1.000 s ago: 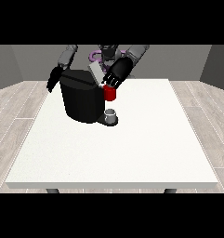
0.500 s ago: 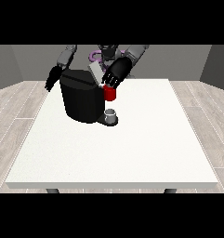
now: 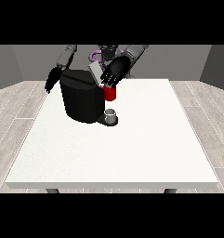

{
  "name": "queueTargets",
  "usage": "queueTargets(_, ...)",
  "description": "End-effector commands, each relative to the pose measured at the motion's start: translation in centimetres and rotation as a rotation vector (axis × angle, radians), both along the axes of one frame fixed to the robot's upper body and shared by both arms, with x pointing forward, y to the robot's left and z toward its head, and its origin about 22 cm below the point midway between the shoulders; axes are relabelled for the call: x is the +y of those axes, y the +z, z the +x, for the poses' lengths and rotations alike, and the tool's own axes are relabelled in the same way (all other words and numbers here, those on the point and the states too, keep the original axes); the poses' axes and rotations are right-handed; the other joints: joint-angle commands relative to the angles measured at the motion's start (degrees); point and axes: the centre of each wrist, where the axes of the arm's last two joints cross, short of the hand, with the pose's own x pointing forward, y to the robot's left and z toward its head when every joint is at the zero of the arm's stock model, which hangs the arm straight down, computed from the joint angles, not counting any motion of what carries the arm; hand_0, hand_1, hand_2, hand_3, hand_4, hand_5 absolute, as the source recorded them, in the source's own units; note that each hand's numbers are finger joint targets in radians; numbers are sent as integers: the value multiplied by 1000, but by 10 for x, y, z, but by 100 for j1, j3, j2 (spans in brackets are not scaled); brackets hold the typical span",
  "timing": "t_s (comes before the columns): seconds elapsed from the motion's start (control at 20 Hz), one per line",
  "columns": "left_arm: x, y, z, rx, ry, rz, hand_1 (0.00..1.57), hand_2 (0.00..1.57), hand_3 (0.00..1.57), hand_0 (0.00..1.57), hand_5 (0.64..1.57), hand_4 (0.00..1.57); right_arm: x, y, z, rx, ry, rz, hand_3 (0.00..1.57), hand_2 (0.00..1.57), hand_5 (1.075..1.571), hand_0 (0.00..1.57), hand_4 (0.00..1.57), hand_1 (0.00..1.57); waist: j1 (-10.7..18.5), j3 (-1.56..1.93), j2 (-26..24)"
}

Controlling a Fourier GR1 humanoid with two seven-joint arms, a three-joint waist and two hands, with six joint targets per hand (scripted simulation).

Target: Insert the coffee pod into the coffee machine and close the lid

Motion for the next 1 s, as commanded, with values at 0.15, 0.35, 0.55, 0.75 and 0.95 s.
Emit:
queueTargets(0.15,26,0,-1,-61,63,69,1225,1244,1157,1225,1571,0,5,22,1,-28,31,-23,0,0,1571,0,0,0,-264,-2,126)
queueTargets(0.35,1,3,-2,-116,26,147,1210,1220,1093,1210,1571,0,2,13,7,-30,-13,-5,0,0,1571,0,0,0,-18,1,282)
queueTargets(0.55,1,1,0,-98,51,158,1173,1170,1017,1173,1571,0,22,11,2,-8,12,-5,0,0,1571,0,0,0,-135,1,185)
queueTargets(0.75,43,15,-3,-86,69,101,1117,1136,985,1117,1571,0,-1,11,-3,-14,26,-13,0,0,1571,0,0,0,-292,0,250)
queueTargets(0.95,36,13,-2,-178,51,63,1150,1145,953,1150,1571,0,19,18,-4,-77,37,-13,0,0,1571,0,85,0,-330,-1,503)
